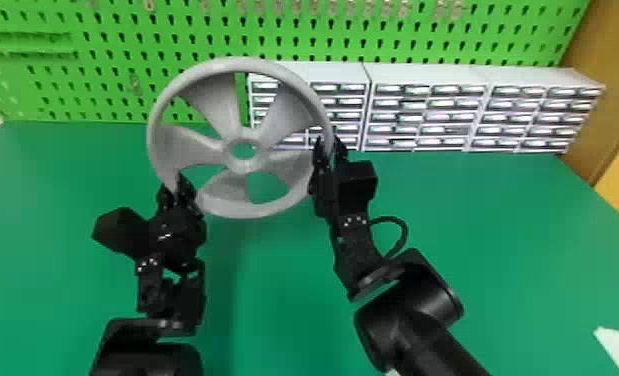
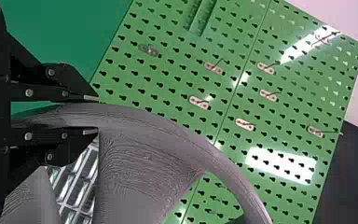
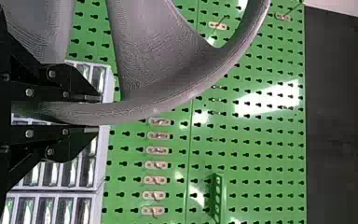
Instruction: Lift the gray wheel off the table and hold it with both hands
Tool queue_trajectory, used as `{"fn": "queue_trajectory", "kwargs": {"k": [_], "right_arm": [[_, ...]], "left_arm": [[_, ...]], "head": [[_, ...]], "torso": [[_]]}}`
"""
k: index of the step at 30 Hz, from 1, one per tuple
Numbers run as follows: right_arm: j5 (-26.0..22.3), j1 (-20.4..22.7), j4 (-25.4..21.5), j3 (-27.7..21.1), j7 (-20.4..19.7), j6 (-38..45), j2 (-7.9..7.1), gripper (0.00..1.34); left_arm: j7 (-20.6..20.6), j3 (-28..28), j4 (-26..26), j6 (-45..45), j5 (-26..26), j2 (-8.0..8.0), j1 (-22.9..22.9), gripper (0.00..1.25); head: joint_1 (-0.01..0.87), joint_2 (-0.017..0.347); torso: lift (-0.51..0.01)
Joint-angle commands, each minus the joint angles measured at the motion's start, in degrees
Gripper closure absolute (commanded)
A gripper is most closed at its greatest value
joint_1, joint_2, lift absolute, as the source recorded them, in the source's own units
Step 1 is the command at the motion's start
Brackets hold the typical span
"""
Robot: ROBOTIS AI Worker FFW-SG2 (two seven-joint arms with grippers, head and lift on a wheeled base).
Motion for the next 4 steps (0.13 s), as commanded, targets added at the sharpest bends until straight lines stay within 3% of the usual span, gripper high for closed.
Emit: {"fn": "queue_trajectory", "kwargs": {"k": [1, 4], "right_arm": [[0.0, 0.0, 0.0, 0.0, 0.0, 0.0, 0.0, 1.18], [0.0, 0.0, 0.0, 0.1, 0.0, 0.0, 0.0, 1.18]], "left_arm": [[0.0, 0.0, 0.0, 0.1, 0.1, 0.0, 0.0, 0.98], [0.0, 0.0, -0.1, 0.1, 0.1, 0.0, 0.0, 0.98]], "head": [[0.711, 0.015], [0.711, 0.015]], "torso": [[-0.098], [-0.098]]}}
